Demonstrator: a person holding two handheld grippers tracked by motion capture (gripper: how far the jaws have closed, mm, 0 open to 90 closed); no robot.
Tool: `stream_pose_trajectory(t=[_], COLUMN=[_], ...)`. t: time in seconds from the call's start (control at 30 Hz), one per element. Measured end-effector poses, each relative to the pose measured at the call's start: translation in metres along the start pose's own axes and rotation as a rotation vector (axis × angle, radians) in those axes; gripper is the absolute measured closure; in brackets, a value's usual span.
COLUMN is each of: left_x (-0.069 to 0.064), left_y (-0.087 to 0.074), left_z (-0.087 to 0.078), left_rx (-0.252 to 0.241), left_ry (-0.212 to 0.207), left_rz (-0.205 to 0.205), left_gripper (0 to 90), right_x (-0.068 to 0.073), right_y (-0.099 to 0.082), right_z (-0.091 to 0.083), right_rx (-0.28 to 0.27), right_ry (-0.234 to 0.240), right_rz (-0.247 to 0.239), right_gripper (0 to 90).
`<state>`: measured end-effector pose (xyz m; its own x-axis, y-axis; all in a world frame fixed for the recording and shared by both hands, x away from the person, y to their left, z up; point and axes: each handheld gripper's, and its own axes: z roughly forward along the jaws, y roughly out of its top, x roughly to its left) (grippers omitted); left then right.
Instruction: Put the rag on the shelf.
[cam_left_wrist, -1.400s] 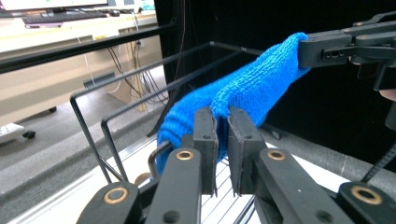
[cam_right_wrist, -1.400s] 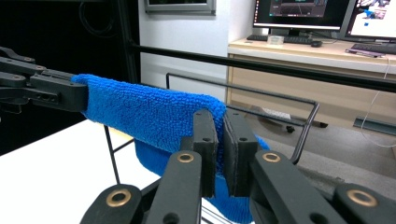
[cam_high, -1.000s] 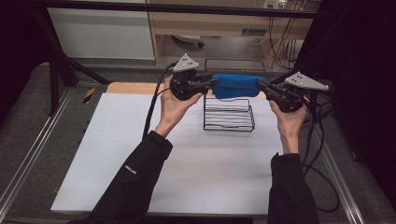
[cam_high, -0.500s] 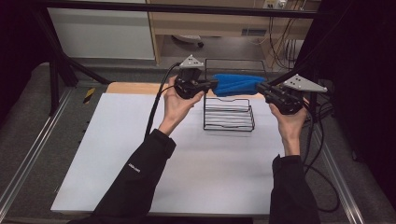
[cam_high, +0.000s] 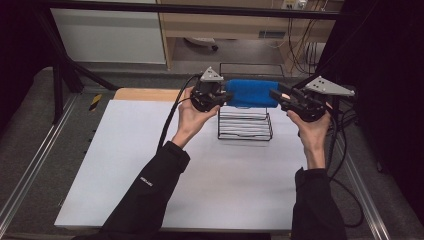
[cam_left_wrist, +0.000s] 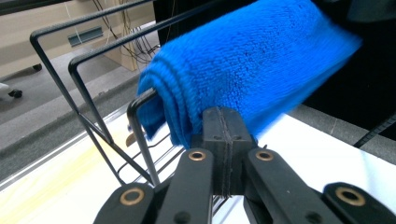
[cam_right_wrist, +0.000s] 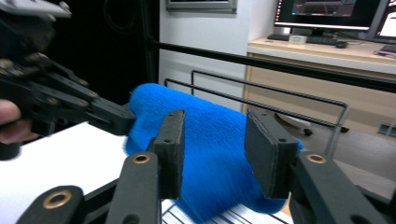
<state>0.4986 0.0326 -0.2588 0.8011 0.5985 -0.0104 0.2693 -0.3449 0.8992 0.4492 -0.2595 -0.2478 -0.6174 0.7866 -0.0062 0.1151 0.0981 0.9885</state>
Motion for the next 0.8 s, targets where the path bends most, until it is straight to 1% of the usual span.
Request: stream_pose_trajectory(t=[0.03,0.07,0.13,0.2,0.27,0.37,0.47,0.6,0.67,0.73,0.8], left_x=[0.0,0.0,0.001,0.001,0.002,0.003,0.004,0.004,0.004,0.004,0.005], left_y=[-0.001,-0.002,-0.004,-0.007,-0.008,-0.011,-0.012,-0.015,-0.016,-0.018,-0.022], left_z=[0.0,0.001,0.002,0.003,0.004,0.005,0.005,0.0,-0.004,-0.009,-0.015], left_rx=[-0.001,-0.003,0.003,-0.002,-0.003,-0.005,-0.008,-0.011,-0.009,-0.01,-0.007], left_ry=[0.001,0.002,0.002,0.005,0.007,0.008,0.009,0.005,0.012,0.013,0.017], left_rz=[0.001,0.001,0.004,0.008,0.006,0.002,0.001,-0.005,0.001,-0.001,-0.009], left_gripper=[90.0,90.0,90.0,90.0,90.0,90.0,89.9,88.4,86.4,82.9,77.4], right_x=[0.001,0.001,0.0,-0.002,-0.004,-0.009,-0.012,-0.01,-0.007,-0.003,0.001], right_y=[0.0,-0.001,-0.006,-0.015,-0.025,-0.036,-0.041,-0.039,-0.036,-0.032,-0.03], right_z=[0.001,0.002,0.005,0.009,0.012,0.016,0.018,0.014,0.011,0.007,0.004], right_rx=[0.009,0.03,0.076,0.12,0.143,0.161,0.166,0.143,0.133,0.124,0.12], right_ry=[0.009,0.015,0.012,-0.004,-0.027,-0.062,-0.08,-0.073,-0.064,-0.054,-0.051], right_rz=[0.006,0.013,0.026,0.043,0.055,0.063,0.061,0.051,0.045,0.041,0.039], right_gripper=[69.5,75.1,82.7,87.7,89.8,89.9,89.2,86.3,83.6,79.1,72.1])
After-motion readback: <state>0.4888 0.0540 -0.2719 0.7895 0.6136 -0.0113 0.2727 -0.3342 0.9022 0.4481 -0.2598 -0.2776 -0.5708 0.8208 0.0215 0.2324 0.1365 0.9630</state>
